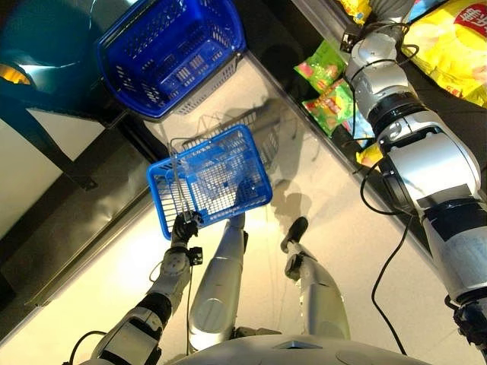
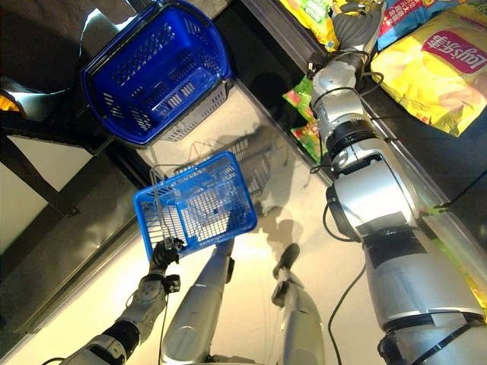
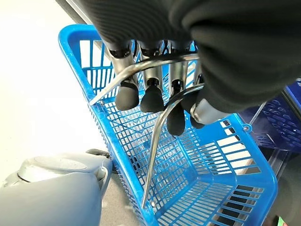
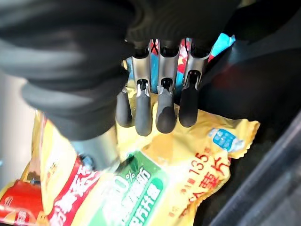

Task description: Pick up the snacks into the basket

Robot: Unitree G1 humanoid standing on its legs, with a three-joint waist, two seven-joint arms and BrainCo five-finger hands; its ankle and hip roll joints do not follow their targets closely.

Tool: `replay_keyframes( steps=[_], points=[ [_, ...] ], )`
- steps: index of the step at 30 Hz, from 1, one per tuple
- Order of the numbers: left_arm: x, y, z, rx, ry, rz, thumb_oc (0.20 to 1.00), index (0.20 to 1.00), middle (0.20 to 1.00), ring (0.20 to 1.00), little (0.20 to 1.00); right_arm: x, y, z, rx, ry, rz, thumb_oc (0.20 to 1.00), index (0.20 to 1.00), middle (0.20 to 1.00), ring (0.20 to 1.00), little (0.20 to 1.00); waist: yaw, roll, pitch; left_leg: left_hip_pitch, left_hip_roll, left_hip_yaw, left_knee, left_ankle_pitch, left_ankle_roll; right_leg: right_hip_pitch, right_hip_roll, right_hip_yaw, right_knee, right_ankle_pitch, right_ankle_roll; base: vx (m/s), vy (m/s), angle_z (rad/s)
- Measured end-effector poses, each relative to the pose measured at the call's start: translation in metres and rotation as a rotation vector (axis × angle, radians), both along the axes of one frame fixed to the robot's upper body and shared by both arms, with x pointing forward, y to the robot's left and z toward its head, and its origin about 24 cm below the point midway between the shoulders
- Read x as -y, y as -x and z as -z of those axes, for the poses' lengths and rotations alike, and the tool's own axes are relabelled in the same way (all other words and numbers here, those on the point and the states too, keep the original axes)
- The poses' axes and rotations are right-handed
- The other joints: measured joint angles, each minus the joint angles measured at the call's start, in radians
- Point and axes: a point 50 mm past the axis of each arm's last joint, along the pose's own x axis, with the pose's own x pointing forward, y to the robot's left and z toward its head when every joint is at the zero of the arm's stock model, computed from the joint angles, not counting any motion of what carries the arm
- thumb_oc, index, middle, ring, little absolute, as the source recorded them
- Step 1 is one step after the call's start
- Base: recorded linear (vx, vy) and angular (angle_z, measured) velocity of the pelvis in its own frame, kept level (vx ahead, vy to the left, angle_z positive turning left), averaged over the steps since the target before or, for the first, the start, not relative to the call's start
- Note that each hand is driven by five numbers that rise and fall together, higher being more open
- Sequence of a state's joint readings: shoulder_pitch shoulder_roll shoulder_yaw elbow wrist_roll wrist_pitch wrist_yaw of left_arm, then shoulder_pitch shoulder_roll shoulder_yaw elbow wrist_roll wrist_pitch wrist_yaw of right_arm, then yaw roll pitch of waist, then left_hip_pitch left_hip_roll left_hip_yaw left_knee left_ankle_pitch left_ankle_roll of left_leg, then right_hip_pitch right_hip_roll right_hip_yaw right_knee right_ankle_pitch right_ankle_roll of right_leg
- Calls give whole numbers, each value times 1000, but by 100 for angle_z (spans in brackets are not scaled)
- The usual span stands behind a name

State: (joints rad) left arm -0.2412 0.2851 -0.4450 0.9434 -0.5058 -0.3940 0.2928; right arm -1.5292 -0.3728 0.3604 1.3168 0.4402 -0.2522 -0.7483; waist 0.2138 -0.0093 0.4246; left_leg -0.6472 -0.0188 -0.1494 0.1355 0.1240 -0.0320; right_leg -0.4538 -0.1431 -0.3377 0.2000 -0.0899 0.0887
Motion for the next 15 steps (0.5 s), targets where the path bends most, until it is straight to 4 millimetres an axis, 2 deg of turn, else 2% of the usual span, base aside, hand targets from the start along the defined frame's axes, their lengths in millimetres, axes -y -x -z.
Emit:
replay_keyframes(
  steps=[8,15],
  points=[
    [4,-4,-6,33,3,7,200,200,200,200,200,1,7,-9,72,-32,104,1000,1000,1000,1000,1000,10,2,1,-29,-6,0,0,2,2,-22,-4,1,-13,7,7,1,4,0],
    [8,-6,-9,49,2,17,200,200,200,200,200,2,9,-11,60,104,209,1000,1000,1000,1000,1000,20,10,6,-29,-6,1,0,2,3,-23,-8,1,-13,7,7,0,0,0]
  ],
)
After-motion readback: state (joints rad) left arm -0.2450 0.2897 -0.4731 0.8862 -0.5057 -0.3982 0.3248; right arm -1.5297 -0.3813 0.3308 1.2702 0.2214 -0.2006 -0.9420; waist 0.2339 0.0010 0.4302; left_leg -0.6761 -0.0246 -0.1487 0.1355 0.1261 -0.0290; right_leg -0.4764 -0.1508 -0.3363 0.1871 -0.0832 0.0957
